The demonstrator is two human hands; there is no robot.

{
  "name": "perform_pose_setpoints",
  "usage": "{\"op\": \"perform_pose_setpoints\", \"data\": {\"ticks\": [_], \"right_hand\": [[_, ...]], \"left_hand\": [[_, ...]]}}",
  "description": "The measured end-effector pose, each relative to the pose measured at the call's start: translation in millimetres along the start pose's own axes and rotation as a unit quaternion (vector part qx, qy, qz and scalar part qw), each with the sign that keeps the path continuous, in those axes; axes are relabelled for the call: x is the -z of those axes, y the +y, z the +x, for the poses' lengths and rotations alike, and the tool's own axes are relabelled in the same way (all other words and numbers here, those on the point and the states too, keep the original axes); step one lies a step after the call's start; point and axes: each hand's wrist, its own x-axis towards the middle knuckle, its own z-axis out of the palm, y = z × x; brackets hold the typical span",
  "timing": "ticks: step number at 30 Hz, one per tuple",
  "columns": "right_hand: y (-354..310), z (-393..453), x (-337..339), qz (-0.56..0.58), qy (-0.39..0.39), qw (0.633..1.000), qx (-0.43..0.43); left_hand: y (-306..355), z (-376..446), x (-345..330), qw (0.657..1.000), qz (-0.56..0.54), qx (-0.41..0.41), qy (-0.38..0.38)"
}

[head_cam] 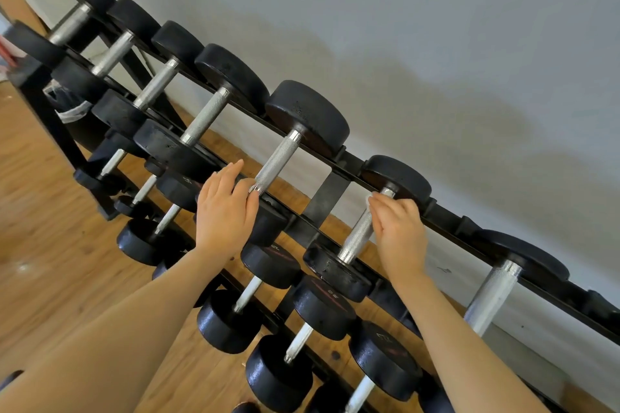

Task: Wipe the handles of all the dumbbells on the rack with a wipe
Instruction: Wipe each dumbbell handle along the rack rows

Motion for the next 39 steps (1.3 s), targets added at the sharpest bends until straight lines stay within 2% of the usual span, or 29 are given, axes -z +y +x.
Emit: {"op": "perform_pose_setpoints", "data": {"ticks": [5, 10, 16, 20, 25, 29, 34, 39], "right_hand": [[-3.6, -8.4, 2.2, -0.013, -0.022, 0.997, 0.069], [0.0, 10.5, 10.9, -0.014, -0.031, 0.999, 0.006], [-4.0, 1.2, 12.5, -0.029, -0.095, 0.994, 0.045], [-1.0, 11.4, 15.7, -0.028, -0.085, 0.996, 0.018], [5.1, 6.1, 16.5, -0.034, -0.089, 0.994, 0.057], [5.0, 12.6, 17.7, -0.048, -0.074, 0.995, 0.053], [3.5, 5.8, 17.4, -0.063, -0.103, 0.987, 0.107], [7.6, 15.3, 20.1, -0.055, -0.090, 0.992, 0.067]], "left_hand": [[-1.6, -1.3, -3.4, 1.000, 0.016, -0.012, 0.013], [-3.1, -0.9, -6.7, 0.999, 0.025, -0.014, 0.015], [-5.1, -0.7, -8.2, 0.999, 0.023, -0.021, 0.031], [-5.1, -0.1, -9.2, 0.999, 0.026, -0.019, 0.036], [-7.1, -0.2, -10.0, 0.998, 0.030, -0.027, 0.038], [-6.9, 0.5, -9.6, 0.998, 0.034, -0.029, 0.038], [-5.9, 0.1, -9.5, 0.998, 0.034, -0.029, 0.039], [-5.1, 0.3, -9.2, 0.998, 0.032, -0.028, 0.043]]}}
